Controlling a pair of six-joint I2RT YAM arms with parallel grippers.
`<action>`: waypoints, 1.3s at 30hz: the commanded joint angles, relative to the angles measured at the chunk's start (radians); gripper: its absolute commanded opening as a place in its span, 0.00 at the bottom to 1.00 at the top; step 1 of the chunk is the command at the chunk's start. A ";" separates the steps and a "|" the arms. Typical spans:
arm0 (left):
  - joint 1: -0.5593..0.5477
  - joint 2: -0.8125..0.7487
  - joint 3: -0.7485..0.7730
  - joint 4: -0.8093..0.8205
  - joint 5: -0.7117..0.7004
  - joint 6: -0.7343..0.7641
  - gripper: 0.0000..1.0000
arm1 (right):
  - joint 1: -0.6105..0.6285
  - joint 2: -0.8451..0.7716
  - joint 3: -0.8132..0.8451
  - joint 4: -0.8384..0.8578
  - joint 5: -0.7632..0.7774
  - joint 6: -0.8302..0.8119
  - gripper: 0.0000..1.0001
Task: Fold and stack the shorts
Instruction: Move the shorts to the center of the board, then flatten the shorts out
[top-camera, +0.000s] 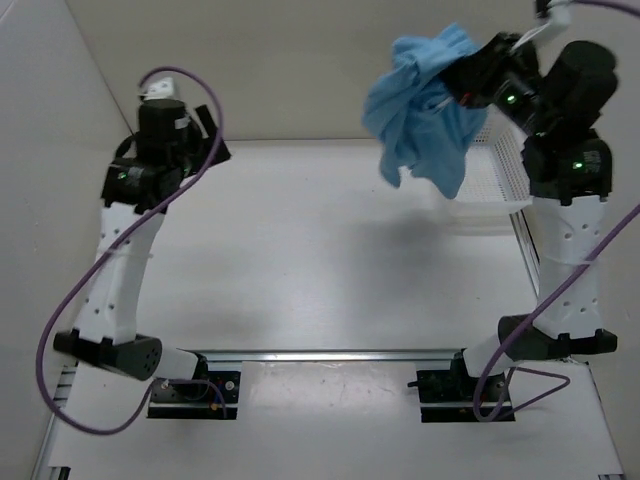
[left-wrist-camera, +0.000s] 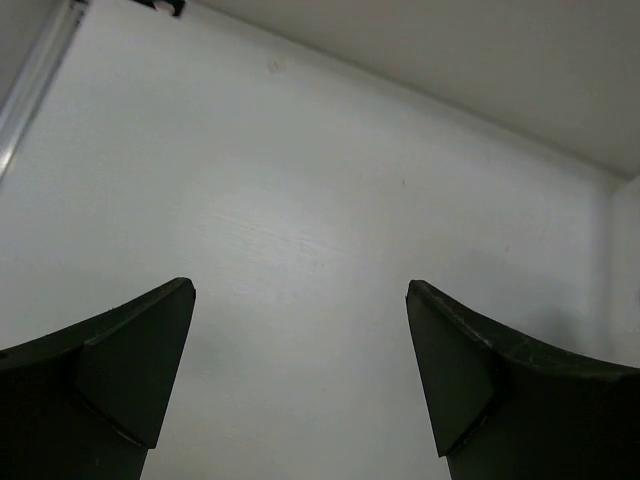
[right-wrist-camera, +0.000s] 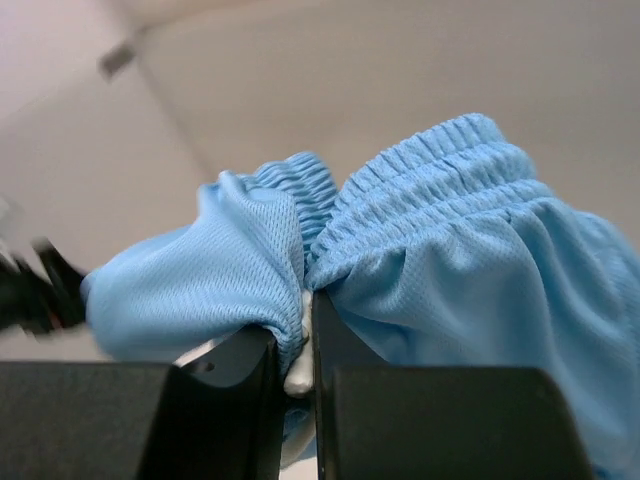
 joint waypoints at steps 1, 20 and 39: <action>0.066 -0.111 0.031 0.016 0.011 -0.060 0.99 | 0.096 0.022 -0.229 -0.022 -0.012 -0.047 0.00; -0.138 -0.179 -0.719 0.103 0.535 -0.133 0.53 | 0.142 -0.205 -0.932 -0.085 0.182 -0.063 0.32; -0.288 -0.055 -1.135 0.435 0.578 -0.557 0.83 | 0.493 0.408 -0.635 -0.033 0.162 -0.074 0.70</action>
